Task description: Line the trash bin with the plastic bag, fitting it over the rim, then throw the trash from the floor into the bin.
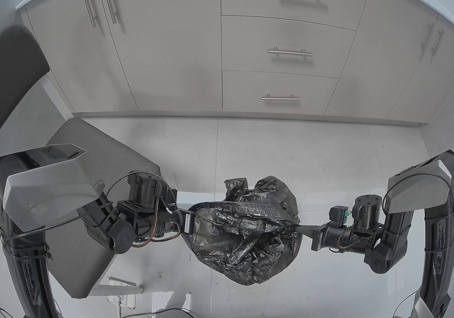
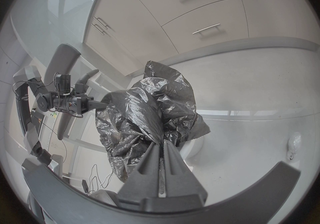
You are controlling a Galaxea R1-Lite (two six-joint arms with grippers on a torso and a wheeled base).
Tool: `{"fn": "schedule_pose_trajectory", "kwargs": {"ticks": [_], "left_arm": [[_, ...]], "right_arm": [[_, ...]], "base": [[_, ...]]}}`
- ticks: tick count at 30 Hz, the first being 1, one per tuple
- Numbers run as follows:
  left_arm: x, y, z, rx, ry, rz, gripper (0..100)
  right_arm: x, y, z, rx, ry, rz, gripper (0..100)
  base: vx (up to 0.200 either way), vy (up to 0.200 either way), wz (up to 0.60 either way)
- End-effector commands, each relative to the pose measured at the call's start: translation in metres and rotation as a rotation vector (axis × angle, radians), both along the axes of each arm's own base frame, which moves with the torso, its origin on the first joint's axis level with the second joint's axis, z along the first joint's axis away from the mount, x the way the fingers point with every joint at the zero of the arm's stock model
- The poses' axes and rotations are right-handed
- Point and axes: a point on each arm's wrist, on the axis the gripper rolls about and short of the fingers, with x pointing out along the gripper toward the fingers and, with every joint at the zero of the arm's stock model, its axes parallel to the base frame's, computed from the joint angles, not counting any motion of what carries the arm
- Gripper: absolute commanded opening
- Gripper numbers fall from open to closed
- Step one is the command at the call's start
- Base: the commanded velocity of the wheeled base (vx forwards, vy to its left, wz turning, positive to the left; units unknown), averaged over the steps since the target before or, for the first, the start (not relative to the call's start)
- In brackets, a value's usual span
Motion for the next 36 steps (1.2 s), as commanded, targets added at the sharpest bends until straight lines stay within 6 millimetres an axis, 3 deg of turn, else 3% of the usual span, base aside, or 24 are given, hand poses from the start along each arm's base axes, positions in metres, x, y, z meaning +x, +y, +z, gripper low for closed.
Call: {"fn": "schedule_pose_trajectory", "kwargs": {"ticks": [1,13,15,23,32,36], "left_arm": [[-0.007,-0.001,-0.003,0.072,0.006,-0.021,0],[0.017,-0.013,-0.012,0.095,-0.037,0.0,0],[0.028,-0.017,-0.014,0.145,-0.057,0.066,0],[0.031,-0.015,-0.013,0.28,-0.129,0.127,0],[0.025,-0.027,-0.004,0.273,-0.156,0.107,0],[0.022,-0.034,-0.002,0.257,-0.17,0.096,0]], "right_arm": [[-0.005,0.004,0.003,0.003,-0.008,0.016,0],[0.001,0.001,0.003,0.005,-0.022,-0.001,0],[0.004,0.001,0.003,-0.005,-0.033,-0.033,0],[0.006,0.001,0.005,-0.008,-0.048,-0.05,0],[0.006,0.001,0.004,-0.03,-0.055,-0.07,0],[-0.003,0.004,0.011,-0.034,-0.058,-0.048,0]], "base": [[0.0,0.0,0.0],[0.0,0.0,0.0],[0.0,0.0,0.0],[0.0,0.0,0.0],[0.0,0.0,0.0],[0.0,0.0,0.0]]}}
